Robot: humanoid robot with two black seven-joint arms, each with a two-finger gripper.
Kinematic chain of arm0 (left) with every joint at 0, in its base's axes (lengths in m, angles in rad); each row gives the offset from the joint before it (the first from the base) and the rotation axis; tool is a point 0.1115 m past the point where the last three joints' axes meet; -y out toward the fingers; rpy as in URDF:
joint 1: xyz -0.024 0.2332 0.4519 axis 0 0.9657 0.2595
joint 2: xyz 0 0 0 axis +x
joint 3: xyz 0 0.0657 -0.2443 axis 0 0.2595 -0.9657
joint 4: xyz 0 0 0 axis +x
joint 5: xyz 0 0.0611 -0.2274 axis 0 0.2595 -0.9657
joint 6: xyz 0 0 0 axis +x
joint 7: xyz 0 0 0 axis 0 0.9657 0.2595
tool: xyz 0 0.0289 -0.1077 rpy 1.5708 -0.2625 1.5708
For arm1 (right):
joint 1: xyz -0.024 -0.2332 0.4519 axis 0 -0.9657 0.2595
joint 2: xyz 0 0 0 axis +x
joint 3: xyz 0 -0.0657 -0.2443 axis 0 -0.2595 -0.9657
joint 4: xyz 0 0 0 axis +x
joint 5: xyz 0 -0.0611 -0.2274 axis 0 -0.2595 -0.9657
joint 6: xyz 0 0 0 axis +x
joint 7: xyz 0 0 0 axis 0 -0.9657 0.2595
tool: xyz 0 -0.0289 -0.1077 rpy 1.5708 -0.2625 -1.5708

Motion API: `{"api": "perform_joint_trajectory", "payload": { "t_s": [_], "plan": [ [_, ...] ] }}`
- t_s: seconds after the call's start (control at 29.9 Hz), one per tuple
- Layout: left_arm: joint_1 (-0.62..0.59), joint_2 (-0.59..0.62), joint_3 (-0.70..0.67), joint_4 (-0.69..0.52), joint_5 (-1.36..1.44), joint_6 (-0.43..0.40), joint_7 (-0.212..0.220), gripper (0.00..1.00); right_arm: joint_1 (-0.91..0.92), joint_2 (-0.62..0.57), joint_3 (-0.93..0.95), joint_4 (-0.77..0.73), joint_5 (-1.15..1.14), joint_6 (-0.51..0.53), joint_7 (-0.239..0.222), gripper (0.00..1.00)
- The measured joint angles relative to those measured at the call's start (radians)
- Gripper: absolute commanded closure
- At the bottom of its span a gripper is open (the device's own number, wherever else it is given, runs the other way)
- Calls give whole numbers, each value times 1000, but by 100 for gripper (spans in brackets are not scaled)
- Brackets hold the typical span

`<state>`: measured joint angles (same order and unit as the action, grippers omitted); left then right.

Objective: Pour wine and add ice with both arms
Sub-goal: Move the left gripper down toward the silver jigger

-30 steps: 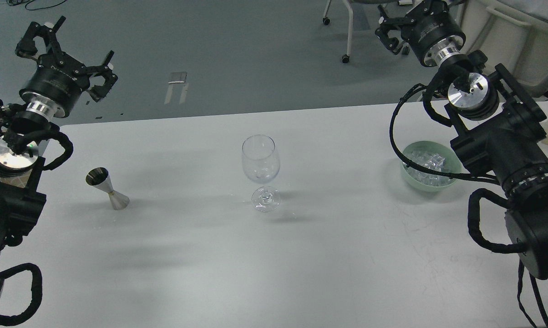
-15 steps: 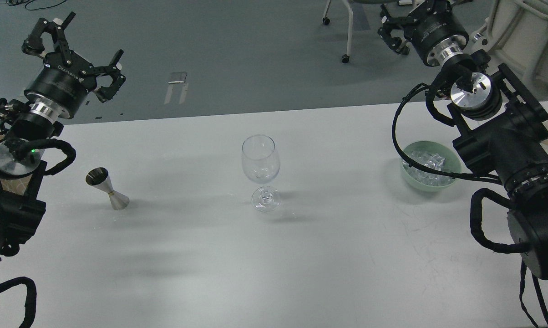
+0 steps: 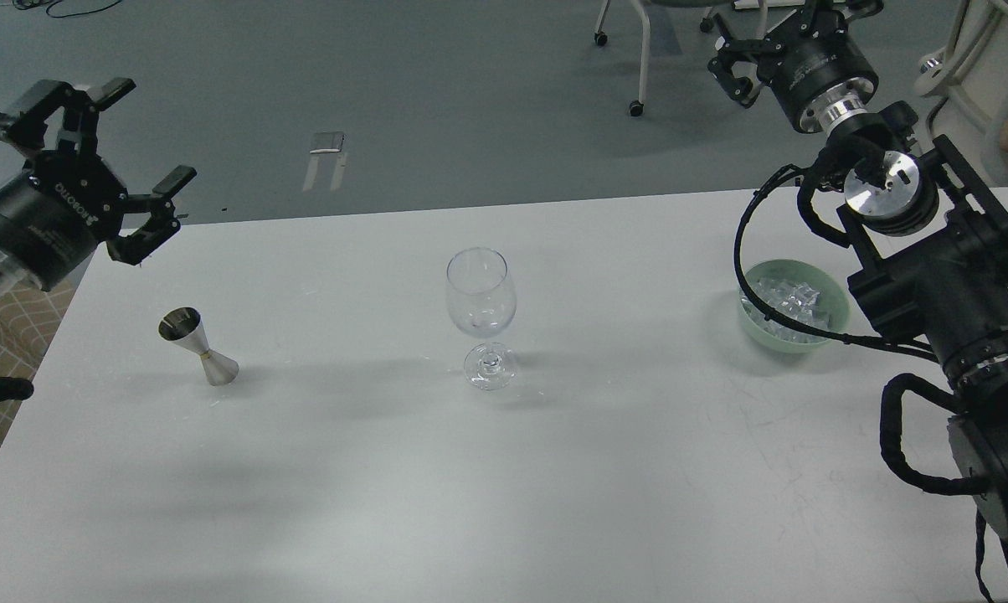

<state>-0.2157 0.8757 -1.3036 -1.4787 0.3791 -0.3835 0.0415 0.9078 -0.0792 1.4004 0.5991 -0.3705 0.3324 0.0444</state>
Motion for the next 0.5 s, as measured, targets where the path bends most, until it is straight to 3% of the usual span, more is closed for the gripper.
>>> {"api": "perform_joint_trajectory", "payload": {
  "t_s": [0.13, 0.3, 0.5],
  "plan": [
    [112, 35, -58, -81, 223, 7, -42, 3, -26, -18, 2, 30, 0, -1, -2, 0],
    [289, 10, -134, -178, 661, 96, -75, 2, -61, -49, 9, 55, 2, -1, -3, 0],
    [376, -29, -162, -226, 827, 141, -84, 2, -86, -69, 11, 63, 4, 1, -3, 0]
  ]
}}
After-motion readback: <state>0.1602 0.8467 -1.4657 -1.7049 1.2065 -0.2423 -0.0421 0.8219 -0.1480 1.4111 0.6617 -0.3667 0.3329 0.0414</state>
